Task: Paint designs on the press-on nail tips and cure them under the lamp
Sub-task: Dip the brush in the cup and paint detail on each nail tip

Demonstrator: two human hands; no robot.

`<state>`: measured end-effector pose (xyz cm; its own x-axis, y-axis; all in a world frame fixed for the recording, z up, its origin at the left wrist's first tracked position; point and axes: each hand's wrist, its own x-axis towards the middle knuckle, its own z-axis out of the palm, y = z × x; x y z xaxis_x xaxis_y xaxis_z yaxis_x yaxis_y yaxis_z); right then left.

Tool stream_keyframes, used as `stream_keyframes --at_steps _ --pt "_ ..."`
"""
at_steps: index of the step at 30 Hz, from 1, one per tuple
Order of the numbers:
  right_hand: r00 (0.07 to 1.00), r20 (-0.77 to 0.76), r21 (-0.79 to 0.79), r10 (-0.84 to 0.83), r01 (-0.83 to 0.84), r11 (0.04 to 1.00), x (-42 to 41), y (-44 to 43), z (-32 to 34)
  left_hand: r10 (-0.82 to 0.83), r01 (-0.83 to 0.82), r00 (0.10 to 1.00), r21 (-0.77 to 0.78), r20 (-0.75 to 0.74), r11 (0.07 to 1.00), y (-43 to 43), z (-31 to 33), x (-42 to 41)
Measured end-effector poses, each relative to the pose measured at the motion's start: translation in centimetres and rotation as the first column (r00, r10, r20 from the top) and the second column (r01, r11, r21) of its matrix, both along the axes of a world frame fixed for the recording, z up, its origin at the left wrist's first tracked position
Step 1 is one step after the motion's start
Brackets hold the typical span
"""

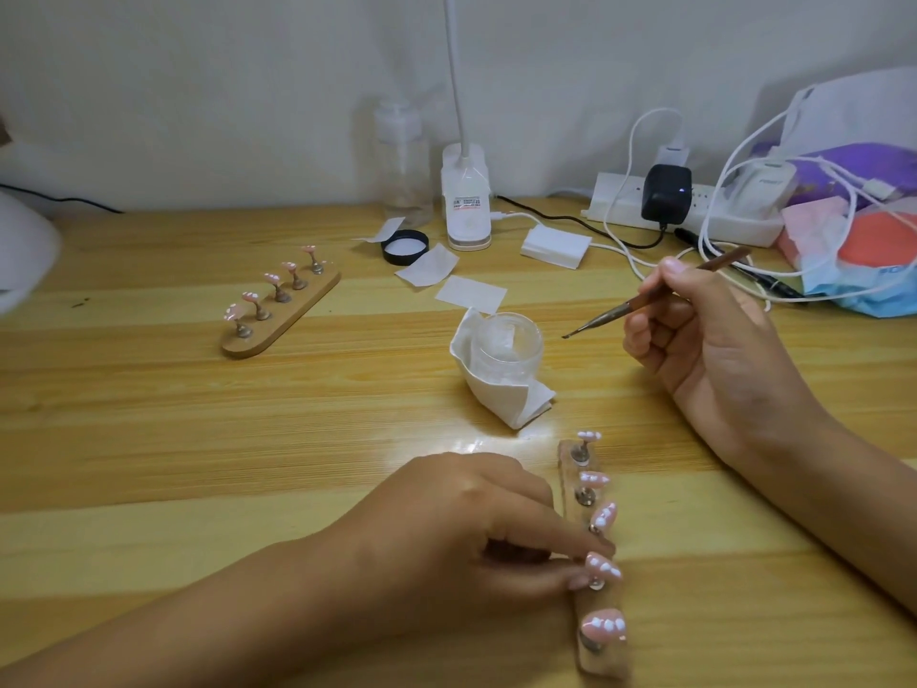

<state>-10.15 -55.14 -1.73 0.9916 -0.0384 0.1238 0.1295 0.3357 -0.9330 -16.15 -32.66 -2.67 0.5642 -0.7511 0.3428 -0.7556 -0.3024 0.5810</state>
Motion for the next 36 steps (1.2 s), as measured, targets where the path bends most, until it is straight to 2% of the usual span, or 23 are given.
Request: stream_keyframes --at_steps 3,8,10,15,18,21,24,26,27,29,33,36 --pt "1.0 0.012 -0.015 0.003 -0.003 1.0 -0.1 0.0 0.0 -0.013 0.012 1.0 0.015 0.024 1.0 0.1 -0.2 -0.1" --pt "0.999 0.035 -0.041 -0.004 0.005 0.999 -0.3 0.1 0.1 -0.014 0.009 0.987 0.031 0.159 0.999 0.1 -0.1 -0.3" --pt "0.998 0.065 -0.066 -0.028 0.032 0.997 -0.3 0.1 0.0 -0.025 0.023 0.988 0.013 0.15 1.0 0.1 0.1 -0.3" --pt "0.987 0.14 -0.136 -0.073 0.092 0.986 -0.7 0.3 0.2 -0.036 0.033 0.999 -0.121 -0.023 0.992 0.1 0.7 -0.1" --pt "0.978 0.183 -0.166 -0.097 0.128 0.978 -0.8 0.3 0.3 -0.083 0.032 0.98 -0.271 -0.179 0.962 0.4 1.0 -0.1" --pt "0.962 0.24 -0.207 -0.127 0.179 0.962 -1.0 0.4 0.2 0.05 -0.222 0.935 -0.47 -0.351 0.854 0.5 1.1 0.4" --pt "0.944 0.302 -0.263 -0.13 0.214 0.941 -1.2 0.5 0.1 0.194 -0.563 0.775 -0.517 -0.601 0.645 0.4 1.0 1.5" --pt "0.935 0.341 -0.293 -0.099 0.205 0.934 -1.4 0.7 0.1 0.149 -0.696 0.633 -0.474 -0.76 0.539 0.4 1.1 2.2" --pt "0.93 0.358 -0.306 -0.078 0.196 0.932 -1.5 0.8 0.1 0.116 -0.729 0.581 -0.451 -0.806 0.515 0.4 1.1 2.4" --pt "0.918 0.395 -0.337 -0.039 0.184 0.923 -1.8 1.0 0.0 0.081 -0.748 0.531 -0.421 -0.844 0.513 0.3 1.1 2.5" --pt "0.871 0.49 -0.428 0.027 0.214 0.878 -2.4 1.5 0.0 0.005 -0.706 0.529 -0.437 -0.849 0.558 0.2 1.0 2.6" --pt "0.851 0.525 -0.436 0.033 0.235 0.868 -2.6 1.6 -0.1 -0.077 -0.67 0.514 -0.456 -0.855 0.586 0.2 0.9 2.5"
